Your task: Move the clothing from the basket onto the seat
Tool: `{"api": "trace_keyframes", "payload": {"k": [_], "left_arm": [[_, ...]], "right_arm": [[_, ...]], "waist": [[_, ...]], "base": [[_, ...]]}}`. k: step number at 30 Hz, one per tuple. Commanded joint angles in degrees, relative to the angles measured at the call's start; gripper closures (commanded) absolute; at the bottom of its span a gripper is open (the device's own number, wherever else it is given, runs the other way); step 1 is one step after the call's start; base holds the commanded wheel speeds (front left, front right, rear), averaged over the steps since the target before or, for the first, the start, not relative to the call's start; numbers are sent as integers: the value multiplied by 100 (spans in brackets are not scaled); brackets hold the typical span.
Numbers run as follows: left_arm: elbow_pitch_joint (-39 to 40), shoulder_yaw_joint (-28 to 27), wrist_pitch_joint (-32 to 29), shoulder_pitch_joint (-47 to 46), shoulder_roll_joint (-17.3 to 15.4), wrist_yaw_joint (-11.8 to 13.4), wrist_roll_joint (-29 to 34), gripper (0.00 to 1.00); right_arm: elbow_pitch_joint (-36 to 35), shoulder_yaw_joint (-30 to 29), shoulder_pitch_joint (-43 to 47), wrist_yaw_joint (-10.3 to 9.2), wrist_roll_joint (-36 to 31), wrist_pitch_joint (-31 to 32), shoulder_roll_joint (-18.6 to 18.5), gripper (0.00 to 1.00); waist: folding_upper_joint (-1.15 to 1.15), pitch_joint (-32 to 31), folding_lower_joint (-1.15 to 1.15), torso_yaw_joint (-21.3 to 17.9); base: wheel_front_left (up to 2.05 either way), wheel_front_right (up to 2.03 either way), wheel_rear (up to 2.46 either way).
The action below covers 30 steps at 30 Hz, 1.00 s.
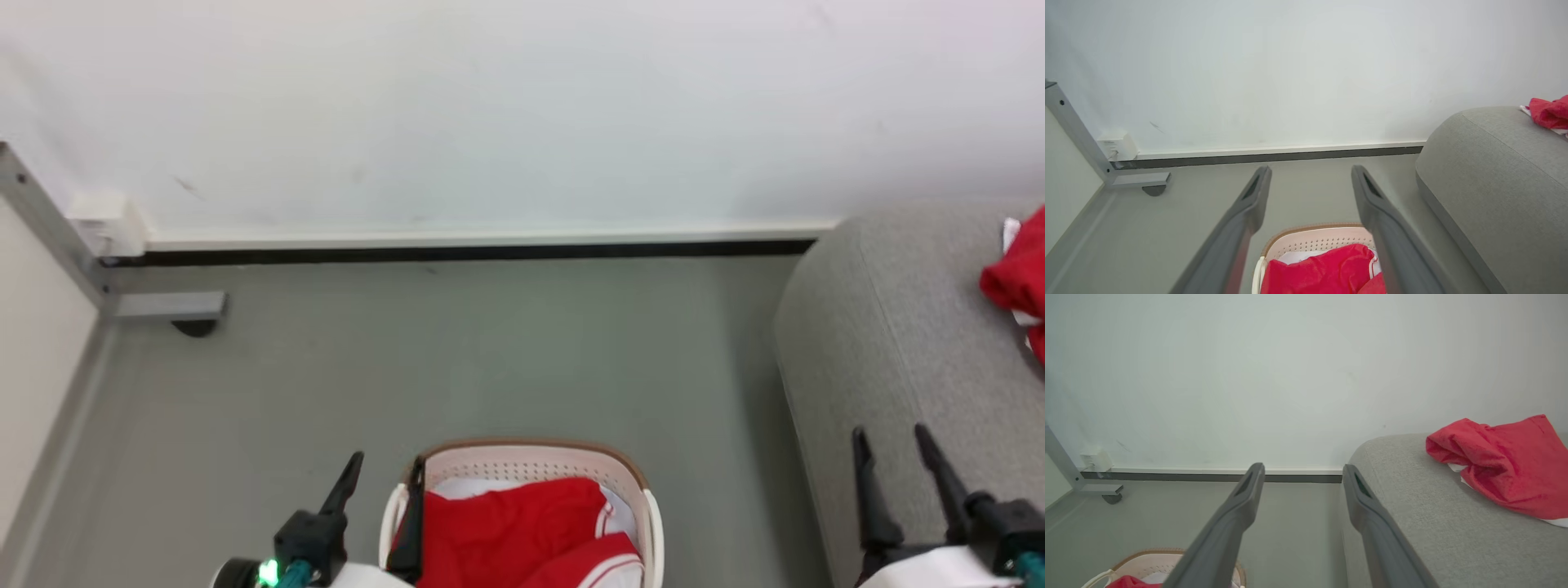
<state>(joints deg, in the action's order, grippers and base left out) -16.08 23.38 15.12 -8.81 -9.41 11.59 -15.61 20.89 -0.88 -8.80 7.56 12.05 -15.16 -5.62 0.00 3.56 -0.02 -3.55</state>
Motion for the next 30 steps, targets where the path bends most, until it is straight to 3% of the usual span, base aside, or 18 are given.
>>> {"api": "trace_keyframes", "payload": {"k": [1,6,15,30], "left_arm": [[-1,-95,3,161,34,-27,65,0],[27,-446,4,462,131,-125,159,0],[60,-818,5,654,306,-391,399,0],[-168,-1025,5,549,473,-753,729,0]], "right_arm": [[-6,54,203,-14,15,2,39,0],[57,299,455,-14,25,2,170,0],[28,189,576,-14,20,2,258,0],[-73,83,401,-14,-69,2,264,0]], "waist": [[0,-270,2,242],[0,-420,2,334],[0,-530,2,326],[0,-332,2,-6]], "base": [[0,0,0],[0,0,0],[0,0,0],[0,0,0]]}}
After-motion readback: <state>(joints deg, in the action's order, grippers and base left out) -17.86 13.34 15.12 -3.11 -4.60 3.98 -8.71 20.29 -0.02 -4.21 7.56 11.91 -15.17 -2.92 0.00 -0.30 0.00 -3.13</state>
